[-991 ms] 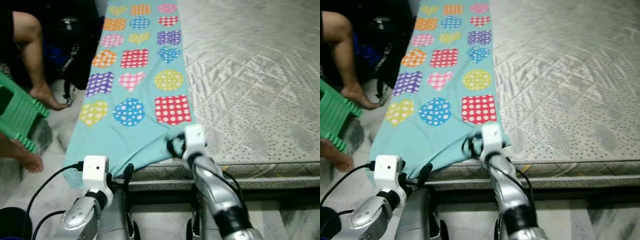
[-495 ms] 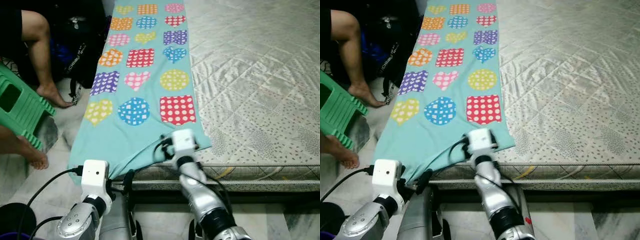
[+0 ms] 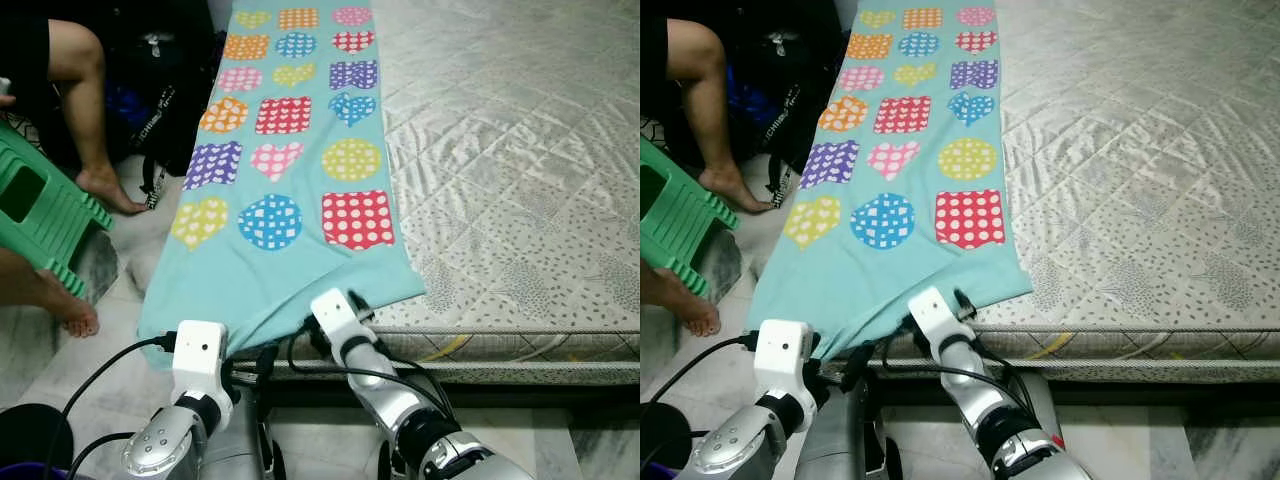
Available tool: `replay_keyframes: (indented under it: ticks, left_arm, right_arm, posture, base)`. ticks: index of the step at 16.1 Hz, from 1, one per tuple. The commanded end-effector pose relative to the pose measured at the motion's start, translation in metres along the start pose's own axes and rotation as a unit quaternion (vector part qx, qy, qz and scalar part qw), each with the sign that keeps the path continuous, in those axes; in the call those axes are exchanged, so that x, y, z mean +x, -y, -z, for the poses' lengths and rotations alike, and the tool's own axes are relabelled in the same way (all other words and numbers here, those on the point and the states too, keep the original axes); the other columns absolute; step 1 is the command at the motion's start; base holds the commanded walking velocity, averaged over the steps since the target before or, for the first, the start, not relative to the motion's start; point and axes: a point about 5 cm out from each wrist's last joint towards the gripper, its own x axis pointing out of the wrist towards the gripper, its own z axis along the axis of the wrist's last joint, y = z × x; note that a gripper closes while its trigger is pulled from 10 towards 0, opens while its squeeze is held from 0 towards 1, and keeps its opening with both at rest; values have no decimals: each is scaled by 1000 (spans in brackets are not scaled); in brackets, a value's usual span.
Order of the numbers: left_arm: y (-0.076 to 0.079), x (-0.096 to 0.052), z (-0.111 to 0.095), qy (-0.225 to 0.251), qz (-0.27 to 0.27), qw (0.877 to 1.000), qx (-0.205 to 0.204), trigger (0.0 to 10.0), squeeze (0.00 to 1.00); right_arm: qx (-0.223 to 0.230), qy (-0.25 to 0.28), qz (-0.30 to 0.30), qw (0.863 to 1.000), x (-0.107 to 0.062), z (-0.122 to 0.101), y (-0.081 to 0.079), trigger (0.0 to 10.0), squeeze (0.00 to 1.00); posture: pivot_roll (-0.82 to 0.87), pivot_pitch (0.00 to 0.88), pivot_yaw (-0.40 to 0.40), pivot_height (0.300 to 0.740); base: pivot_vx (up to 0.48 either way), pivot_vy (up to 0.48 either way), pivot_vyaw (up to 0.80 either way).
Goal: Clean up the room
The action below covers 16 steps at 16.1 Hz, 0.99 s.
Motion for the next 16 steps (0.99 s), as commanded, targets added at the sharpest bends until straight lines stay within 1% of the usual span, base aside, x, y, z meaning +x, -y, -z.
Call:
replay_keyframes:
  ticks: [1,2,3,4,5,7,8,9,11,12,13,14,15,16]
  left_arm:
    - [0,-2,1,-4,-4,1000,2,10000,0]
    - [1,-2,0,-3,-3,1000,1,10000,0]
    - [1,-4,1,-3,4,1000,-7,10000,0]
    - [2,-5,1,-3,9,1000,-12,10000,0]
    - [3,-7,1,-3,21,1000,-2,10000,0]
    - [3,-7,1,-5,22,1000,1,10000,0]
    - [3,-7,1,-5,22,1000,2,10000,0]
    - [5,-6,1,-6,25,1000,3,10000,0]
    - [7,-6,0,-6,30,1000,4,10000,0]
    - [6,-6,0,-7,30,1000,5,10000,0]
    - [6,-7,1,-7,31,999,6,10000,0]
    - [6,-7,1,-8,31,999,6,10000,0]
    - [6,-7,1,-8,32,999,7,10000,0]
    - [7,-7,1,-9,33,999,7,10000,0]
  right_arm:
    - [20,12,-28,999,4,-25,-24,10000,0]
    - [38,6,-16,999,6,-24,-18,10000,0]
    - [37,5,-4,999,8,-25,-9,10000,0]
    - [35,3,1,999,10,-26,-5,10000,0]
    - [41,7,8,999,13,-31,2,10000,0]
    - [46,13,8,999,15,-38,4,10000,0]
    - [47,15,5,999,15,-40,3,9098,0]
    - [49,19,2,999,15,-43,0,0,0]
    - [33,24,-8,999,15,-47,-6,0,0]
    - [25,21,-13,999,15,-46,-9,4078,0]
    - [22,15,-15,1000,14,-44,-11,3529,0]
    - [20,4,-15,1000,14,-40,-11,2549,0]
    - [18,-3,-16,1000,13,-37,-11,1961,0]
    - [18,-16,-19,1000,13,-32,-10,1647,0]
  posture:
    - [99,166,64,570]
    - [100,165,63,570]
    - [102,163,61,570]
    - [102,162,60,570]
    - [103,158,59,570]
    - [105,157,58,570]
    - [106,158,57,570]
    - [106,158,57,570]
    - [114,159,55,570]
    - [114,159,55,570]
    - [118,160,55,570]
    - [120,161,54,570]
    - [120,161,54,570]
    - [120,161,53,570]
  base:
    - [0,0,0]
    - [0,0,0]
    - [0,0,0]
    - [0,0,0]
    - [0,0,0]
    - [0,0,0]
    - [0,0,0]
    - [0,0,0]
    - [0,0,0]
    - [0,0,0]
    - [0,0,0]
    - [0,0,0]
    - [0,0,0]
    - [0,0,0]
